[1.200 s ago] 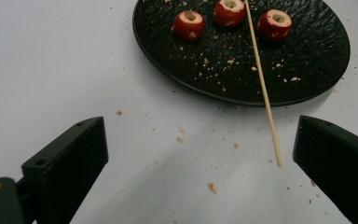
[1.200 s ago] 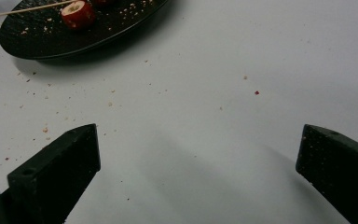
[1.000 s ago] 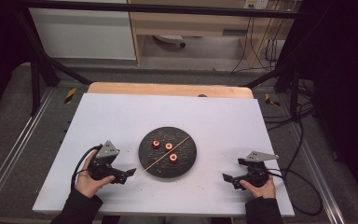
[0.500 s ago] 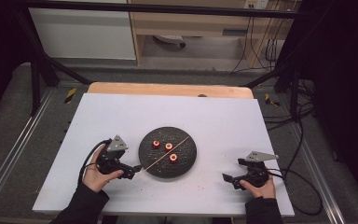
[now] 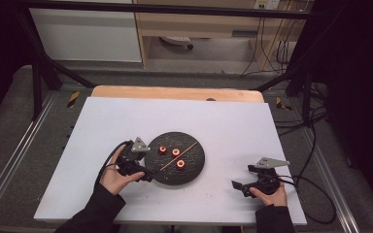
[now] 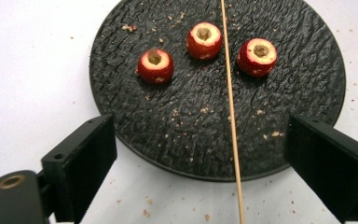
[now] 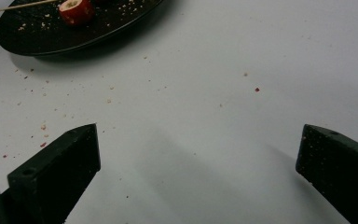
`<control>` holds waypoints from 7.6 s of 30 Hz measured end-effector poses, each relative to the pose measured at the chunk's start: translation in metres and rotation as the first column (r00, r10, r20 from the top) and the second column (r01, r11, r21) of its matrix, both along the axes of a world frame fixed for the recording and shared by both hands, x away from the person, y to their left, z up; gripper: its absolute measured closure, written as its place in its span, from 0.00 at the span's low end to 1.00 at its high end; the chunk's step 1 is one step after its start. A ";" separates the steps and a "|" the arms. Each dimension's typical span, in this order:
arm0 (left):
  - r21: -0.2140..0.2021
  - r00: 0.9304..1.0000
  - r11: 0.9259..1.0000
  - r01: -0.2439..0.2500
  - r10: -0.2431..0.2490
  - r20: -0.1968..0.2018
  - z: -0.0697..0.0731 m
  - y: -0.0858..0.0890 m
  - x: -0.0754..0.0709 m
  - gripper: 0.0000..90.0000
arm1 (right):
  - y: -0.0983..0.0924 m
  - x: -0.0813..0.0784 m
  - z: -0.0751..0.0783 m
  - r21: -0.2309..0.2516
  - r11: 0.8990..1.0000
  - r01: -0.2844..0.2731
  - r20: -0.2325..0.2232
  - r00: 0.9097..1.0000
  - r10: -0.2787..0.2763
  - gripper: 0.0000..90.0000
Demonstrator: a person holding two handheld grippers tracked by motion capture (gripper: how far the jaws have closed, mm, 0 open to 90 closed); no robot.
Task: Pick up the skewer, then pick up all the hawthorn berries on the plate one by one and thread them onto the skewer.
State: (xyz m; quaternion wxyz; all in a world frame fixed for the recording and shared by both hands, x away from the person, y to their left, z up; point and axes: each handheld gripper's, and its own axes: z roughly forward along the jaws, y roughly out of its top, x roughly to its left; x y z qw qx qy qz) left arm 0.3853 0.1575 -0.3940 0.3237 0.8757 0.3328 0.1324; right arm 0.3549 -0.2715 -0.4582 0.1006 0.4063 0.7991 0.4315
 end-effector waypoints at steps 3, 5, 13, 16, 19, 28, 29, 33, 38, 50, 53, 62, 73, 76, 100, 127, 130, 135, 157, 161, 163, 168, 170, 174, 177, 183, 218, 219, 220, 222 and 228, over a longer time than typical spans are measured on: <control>0.015 1.000 1.000 0.009 -0.009 -0.011 -0.001 -0.008 0.002 0.14 | 0.000 0.000 0.000 -0.001 1.000 0.000 0.000 1.000 0.000 0.01; 0.020 1.000 1.000 0.017 -0.016 -0.022 -0.002 -0.012 0.004 0.19 | 0.000 0.000 0.000 -0.003 1.000 -0.001 -0.001 1.000 0.001 0.01; 0.059 0.997 0.998 0.039 -0.036 -0.064 -0.008 -0.029 0.010 0.32 | 0.000 0.000 0.000 -0.002 1.000 -0.003 -0.003 1.000 0.003 0.01; 0.084 0.996 0.996 0.038 -0.031 -0.079 -0.011 -0.032 0.013 0.38 | 0.000 0.000 0.000 -0.001 1.000 -0.004 -0.005 1.000 0.004 0.01; 0.093 0.995 0.995 0.033 -0.024 -0.096 -0.013 -0.034 0.015 0.46 | 0.000 0.000 0.000 -0.002 1.000 -0.003 -0.003 1.000 0.003 0.01; 0.124 0.989 0.991 0.049 -0.031 -0.145 -0.016 -0.038 0.019 0.63 | 0.001 0.000 -0.001 -0.007 1.000 -0.005 -0.012 1.000 0.005 0.01; 0.125 0.988 0.991 0.051 -0.032 -0.149 -0.016 -0.039 0.019 0.65 | 0.001 0.000 -0.001 -0.007 1.000 -0.005 -0.012 1.000 0.005 0.01; 0.132 0.985 0.989 0.061 -0.038 -0.167 -0.017 -0.040 0.019 0.71 | 0.001 0.000 -0.001 -0.007 1.000 -0.006 -0.012 1.000 0.006 0.01; 0.144 0.984 0.987 0.072 -0.047 -0.171 -0.017 -0.043 0.018 0.79 | 0.001 0.000 -0.001 -0.007 1.000 -0.007 -0.012 1.000 0.007 0.01; 0.177 0.982 0.980 0.092 -0.059 -0.181 -0.019 -0.050 0.017 0.94 | 0.001 0.000 -0.001 -0.004 1.000 -0.010 -0.008 1.000 0.010 0.01; 0.179 0.982 0.980 0.089 -0.056 -0.180 -0.019 -0.051 0.017 0.97 | 0.001 0.000 0.000 -0.001 1.000 -0.010 -0.008 1.000 0.010 0.01; 0.168 0.985 0.983 0.078 -0.051 -0.162 -0.017 -0.049 0.015 0.98 | 0.000 0.000 0.000 0.000 1.000 -0.009 -0.008 1.000 0.009 0.01; 0.075 0.992 0.996 0.048 -0.038 -0.121 -0.008 -0.032 0.007 0.98 | 0.001 0.000 -0.001 -0.003 1.000 -0.006 -0.009 1.000 0.006 0.01; 0.047 0.995 0.998 0.031 -0.026 -0.101 -0.006 -0.025 0.003 0.98 | 0.001 0.000 -0.001 -0.002 1.000 -0.002 -0.017 1.000 0.002 0.01; -0.186 0.998 0.981 -0.056 0.060 0.020 -0.016 0.029 -0.032 0.98 | 0.010 0.001 0.002 -0.004 1.000 0.021 -0.021 1.000 -0.021 0.01; -0.278 0.995 0.959 -0.058 0.079 0.065 -0.031 0.062 -0.051 0.98 | 0.059 0.010 0.023 -0.040 0.999 0.009 -0.020 1.000 -0.010 0.01; -0.281 0.995 0.958 -0.058 0.080 0.067 -0.032 0.064 -0.052 0.98 | 0.064 0.011 0.026 -0.039 0.999 0.011 -0.019 1.000 -0.011 0.01; -0.296 0.995 0.953 -0.063 0.085 0.061 -0.033 0.067 -0.051 0.98 | 0.080 0.017 0.034 -0.045 0.999 0.011 -0.029 1.000 -0.012 0.01; -0.303 0.994 0.951 -0.059 0.083 0.067 -0.035 0.069 -0.052 0.98 | 0.154 0.045 0.063 -0.136 0.988 -0.068 -0.042 0.997 0.063 0.08; -0.307 0.994 0.950 -0.059 0.084 0.069 -0.035 0.069 -0.053 0.98 | 0.165 0.049 0.066 -0.155 0.985 -0.082 -0.056 0.996 0.074 0.12; -0.308 0.994 0.950 -0.057 0.083 0.070 -0.035 0.069 -0.053 0.98 | 0.171 0.052 0.067 -0.166 0.982 -0.092 -0.064 0.995 0.082 0.15; -0.308 0.994 0.949 -0.061 0.086 0.069 -0.035 0.069 -0.053 0.98 | 0.184 0.060 0.068 -0.189 0.976 -0.112 -0.110 0.990 0.092 0.20; -0.307 0.994 0.950 -0.059 0.085 0.071 -0.035 0.069 -0.053 0.98 | 0.192 0.063 0.067 -0.197 0.971 -0.132 -0.141 0.984 0.105 0.24; -0.306 0.994 0.950 -0.059 0.083 0.068 -0.036 0.069 -0.052 0.98 | 0.200 0.066 0.065 -0.225 0.962 -0.152 -0.162 0.980 0.117 0.29; -0.305 0.994 0.950 -0.061 0.085 0.068 -0.036 0.069 -0.052 0.98 | 0.206 0.070 0.062 -0.234 0.958 -0.163 -0.191 0.974 0.119 0.33; -0.306 0.994 0.950 -0.060 0.085 0.068 -0.036 0.069 -0.052 0.98 | 0.213 0.074 0.054 -0.260 0.950 -0.172 -0.232 0.966 0.112 0.42; -0.298 0.994 0.953 -0.057 0.082 0.073 -0.035 0.067 -0.052 0.98 | 0.215 0.081 0.046 -0.255 0.955 -0.153 -0.342 0.938 0.059 0.69; -0.298 0.994 0.953 -0.057 0.082 0.073 -0.035 0.066 -0.052 0.98 | 0.215 0.081 0.048 -0.250 0.956 -0.156 -0.338 0.939 0.064 0.69; -0.298 0.994 0.953 -0.056 0.082 0.074 -0.035 0.066 -0.052 0.98 | 0.214 0.081 0.049 -0.247 0.957 -0.153 -0.337 0.939 0.063 0.69; -0.297 0.994 0.953 -0.056 0.082 0.074 -0.035 0.066 -0.053 0.98 | 0.213 0.080 0.054 -0.234 0.962 -0.143 -0.328 0.943 0.060 0.69; -0.298 0.994 0.953 -0.057 0.083 0.077 -0.035 0.066 -0.053 0.98 | 0.206 0.078 0.066 -0.200 0.972 -0.120 -0.296 0.954 0.057 0.69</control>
